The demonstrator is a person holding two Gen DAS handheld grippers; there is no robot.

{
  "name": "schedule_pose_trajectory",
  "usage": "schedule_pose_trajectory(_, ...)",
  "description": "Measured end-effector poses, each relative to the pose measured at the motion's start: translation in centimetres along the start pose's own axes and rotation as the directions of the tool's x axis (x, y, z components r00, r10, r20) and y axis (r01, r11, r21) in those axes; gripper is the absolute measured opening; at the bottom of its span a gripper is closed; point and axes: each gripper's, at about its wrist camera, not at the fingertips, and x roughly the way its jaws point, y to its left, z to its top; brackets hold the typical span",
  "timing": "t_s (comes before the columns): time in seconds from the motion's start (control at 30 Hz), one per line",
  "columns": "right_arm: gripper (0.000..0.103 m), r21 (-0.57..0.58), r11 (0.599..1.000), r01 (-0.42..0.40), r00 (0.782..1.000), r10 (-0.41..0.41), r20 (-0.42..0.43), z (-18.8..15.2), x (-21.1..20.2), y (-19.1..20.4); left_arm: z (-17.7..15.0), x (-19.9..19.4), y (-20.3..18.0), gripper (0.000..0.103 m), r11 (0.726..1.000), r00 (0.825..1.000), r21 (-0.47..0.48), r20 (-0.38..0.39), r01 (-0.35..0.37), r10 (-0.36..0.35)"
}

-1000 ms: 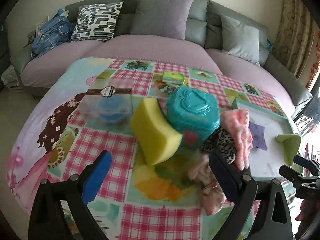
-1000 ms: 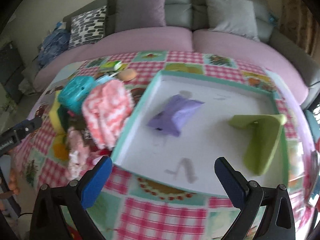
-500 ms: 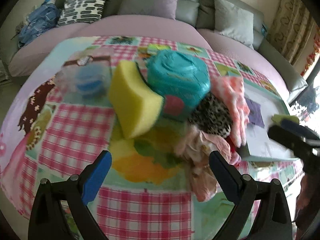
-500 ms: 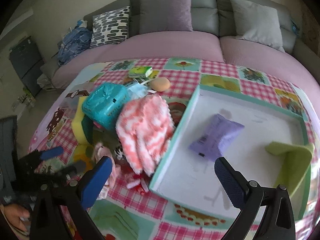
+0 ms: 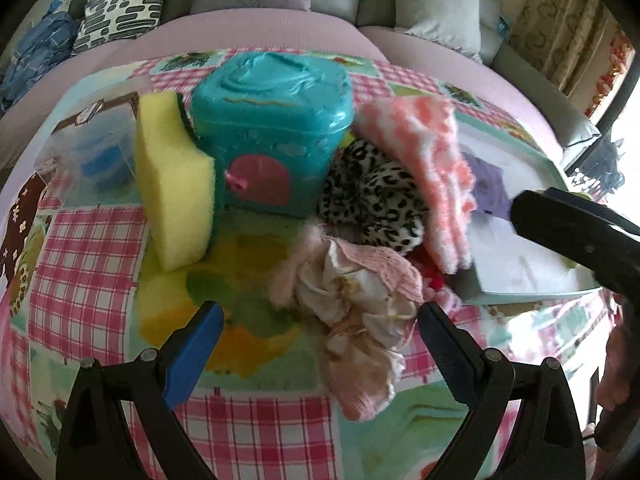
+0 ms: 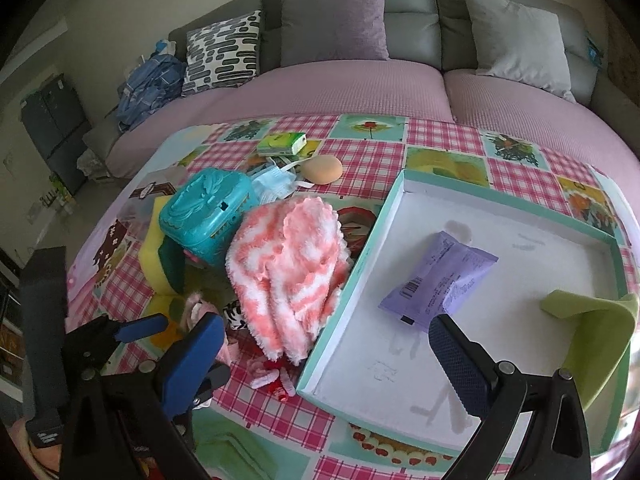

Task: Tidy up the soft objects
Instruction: 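Grasp the pale pink fabric with the left gripper while the right grasps the pink-white fuzzy cloth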

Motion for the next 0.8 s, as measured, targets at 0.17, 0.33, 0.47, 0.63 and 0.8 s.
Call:
schedule_pose_trajectory(0.17,0.103,-0.016,1.000,0.001,1.000,-0.001,-0.006,0.2,0.4,0.2,0.2,0.3,1.7,0.097,0.999,1.000,-0.049,-0.004,-0.020,0.020)
schedule_pose_trajectory(0.33,0.103,-0.040,0.999,-0.003,1.000,0.002,-0.017,0.3,1.2,0.9,0.1,0.0,3.2,0.085,0.996,1.000,-0.082,0.002,-0.022,0.023)
schedule_pose_trajectory(0.47,0.101,-0.065,0.998,-0.012,1.000,0.010,-0.019,0.7,1.9,1.6,0.0,-0.1,3.9,0.076,0.996,1.000,-0.089,0.002,-0.021,0.022)
schedule_pose_trajectory(0.63,0.089,-0.091,0.996,-0.017,1.000,0.016,-0.015,1.3,2.6,2.3,0.0,-0.3,4.3,0.062,0.996,1.000,-0.083,0.009,-0.023,0.024)
schedule_pose_trajectory(0.8,0.077,-0.120,0.993,-0.022,1.000,0.019,-0.021,1.8,3.5,3.1,0.0,-0.3,4.9,0.057,0.996,1.000,-0.084,0.015,-0.024,0.025)
